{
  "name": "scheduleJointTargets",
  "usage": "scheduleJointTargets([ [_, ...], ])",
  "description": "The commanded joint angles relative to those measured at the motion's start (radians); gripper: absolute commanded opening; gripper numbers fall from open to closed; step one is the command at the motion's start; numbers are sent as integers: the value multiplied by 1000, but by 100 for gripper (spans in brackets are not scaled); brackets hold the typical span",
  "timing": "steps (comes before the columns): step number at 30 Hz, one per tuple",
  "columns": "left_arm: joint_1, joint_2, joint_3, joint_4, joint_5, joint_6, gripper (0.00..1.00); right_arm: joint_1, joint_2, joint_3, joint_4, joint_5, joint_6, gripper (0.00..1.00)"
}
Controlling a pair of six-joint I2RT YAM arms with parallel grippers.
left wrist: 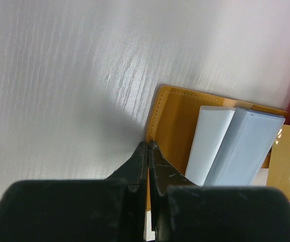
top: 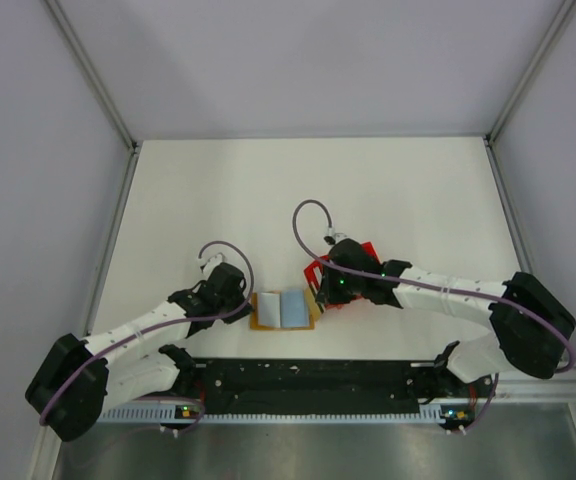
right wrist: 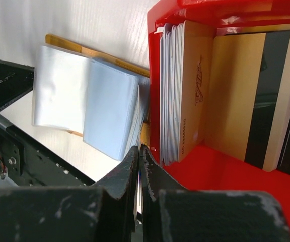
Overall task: Put the credit cards into the card holder
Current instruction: Insert the credit card into the card holder.
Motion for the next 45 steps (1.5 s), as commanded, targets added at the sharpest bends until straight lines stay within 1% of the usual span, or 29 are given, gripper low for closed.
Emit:
scheduleJointTargets([
  [1,1,-4,-3,14,-6,7,0,-4,20,-15,58,-64,24,0],
  [8,1,-4,-6,19,-3,6,0,-2,43,1,150,-182,31,0],
  [11,1,-1,-4,20,-3,6,0,-4,55,34,174,-232,22,0],
  [16,1,3,-4,28,0,4,0,1,121,111,206,-346,-8,0],
  [23,-1,1,-6,23,-2,3,0,8,129,130,187,-317,-32,0],
  [26,1,3,-9,33,1,0,0,11,185,157,162,-331,-30,0],
  [28,1,1,-6,30,1,0,0,15,189,139,180,-295,-9,0],
  [31,1,-5,-9,16,0,-6,0,15,150,99,190,-199,31,0],
  [33,1,-8,-23,25,1,-22,0,15,132,55,241,-141,83,0],
  [35,1,-7,-43,43,15,-34,0,15,127,-1,320,-125,134,0],
  [40,1,-10,-73,79,35,-69,0,13,164,-56,397,-116,232,0],
  [42,-1,-11,-81,88,40,-82,0,15,173,-96,472,-125,269,0],
  [45,-1,-17,-92,95,44,-95,0,15,207,-108,499,-137,309,0],
])
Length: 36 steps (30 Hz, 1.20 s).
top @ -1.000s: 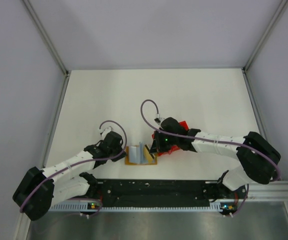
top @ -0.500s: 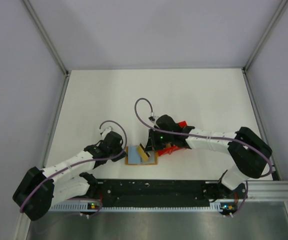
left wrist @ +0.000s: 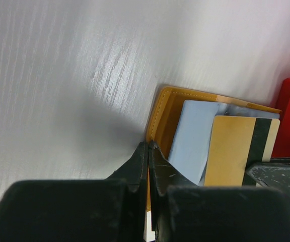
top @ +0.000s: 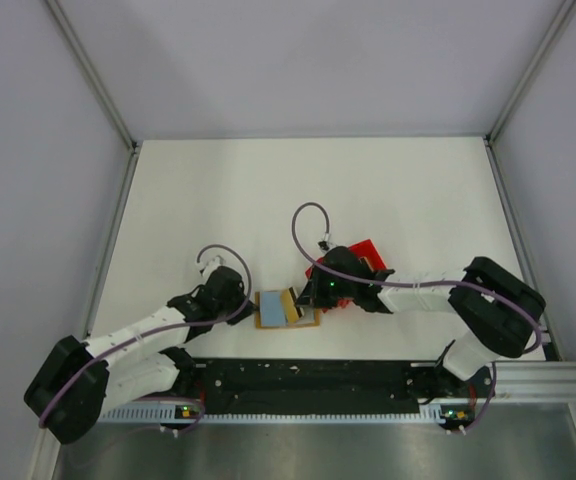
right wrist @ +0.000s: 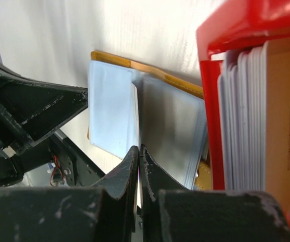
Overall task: Put the credit cards into the card holder
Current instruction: Insert the credit card into the card holder.
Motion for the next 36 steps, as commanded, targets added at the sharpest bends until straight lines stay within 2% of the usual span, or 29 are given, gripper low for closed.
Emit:
scheduleJointTargets([
  [1,-1,-5,-42,-2,11,-29,0,5,53,-27,106,13,94,0],
  [7,-1,-14,-56,10,17,-42,0,8,92,-35,120,28,106,0],
  [10,-1,-16,-54,12,17,-46,0,16,101,-9,48,69,106,0],
  [17,-3,-7,-62,55,40,-56,0,22,153,31,43,34,117,0],
  [19,-4,-5,-56,29,19,-45,0,21,158,43,60,22,115,0],
  [22,-3,-17,-34,-34,-29,-23,0,15,141,89,-23,28,106,0],
  [27,-3,-50,-26,-96,-93,-11,0,11,73,27,-52,37,169,0],
  [29,-3,-42,-33,-79,-89,-11,0,19,88,-3,1,36,190,0],
  [32,-3,-25,-31,-67,-83,-14,0,25,139,20,-6,5,215,0],
  [36,-3,-30,-42,-45,-72,-29,0,62,144,35,-35,48,250,0],
])
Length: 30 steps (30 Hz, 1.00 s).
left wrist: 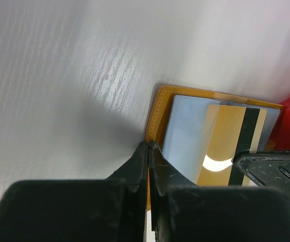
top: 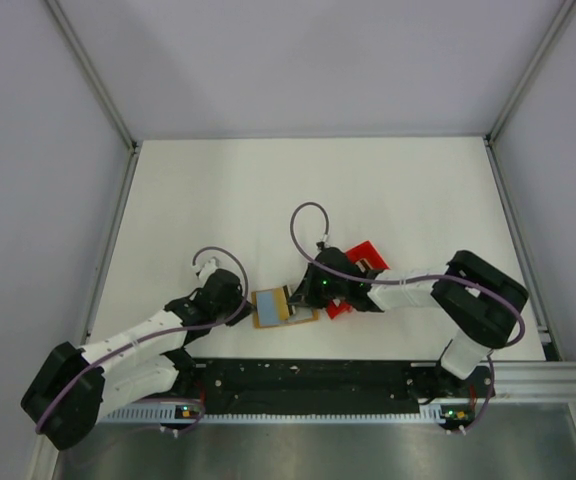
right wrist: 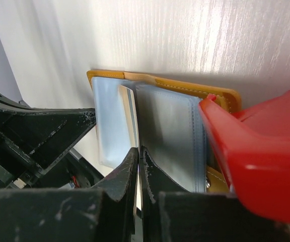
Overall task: Put the credit cards into the card holder
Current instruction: Insert the credit card into the card holder.
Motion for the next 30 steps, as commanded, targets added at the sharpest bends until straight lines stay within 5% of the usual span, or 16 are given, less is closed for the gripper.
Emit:
scheduleJointTargets([
  [1,-1,15,-14,-47,-30,8,0,49,42,10,-109,30,87,0],
  [10,-1,-8,-36,-18,-17,-12,0,76,66,-4,-77,79,155,0],
  [18,-1,-83,-56,-38,-27,-44,0,41,47,74,-223,160,16,0],
  [30,-4,-177,-80,-93,-70,-83,0,89,115,180,-209,59,-6,0],
])
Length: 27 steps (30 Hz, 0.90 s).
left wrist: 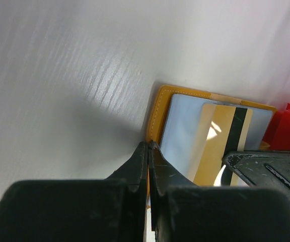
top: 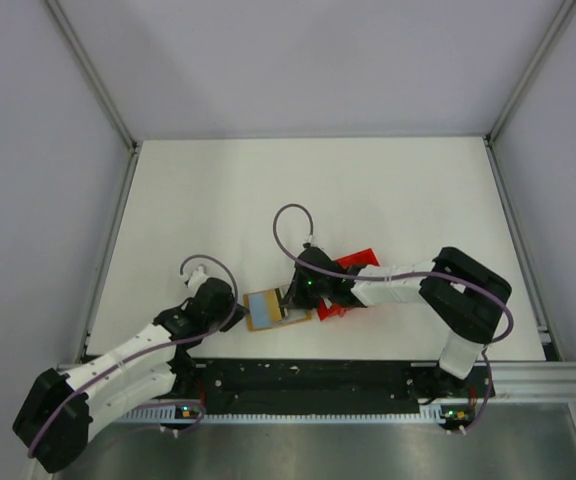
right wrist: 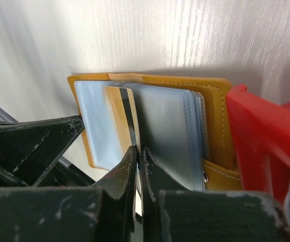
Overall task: Put the credit cards into the card holder
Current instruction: Insert the credit card into the card holder.
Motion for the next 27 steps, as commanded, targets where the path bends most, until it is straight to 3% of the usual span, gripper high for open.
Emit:
scheduleJointTargets([
  [1,-3,0,-21,-7,-15,-17,0,16,58,22,-10,-61,11,0],
  [14,-1,-2,-32,13,-7,-25,0,27,124,102,-51,-126,-50,9],
  [20,-1,-5,-20,-14,-24,-14,0,27,46,103,-143,-52,-155,35],
  [27,-1,-3,-14,-25,-29,-6,0,31,24,155,-208,-28,-256,46],
])
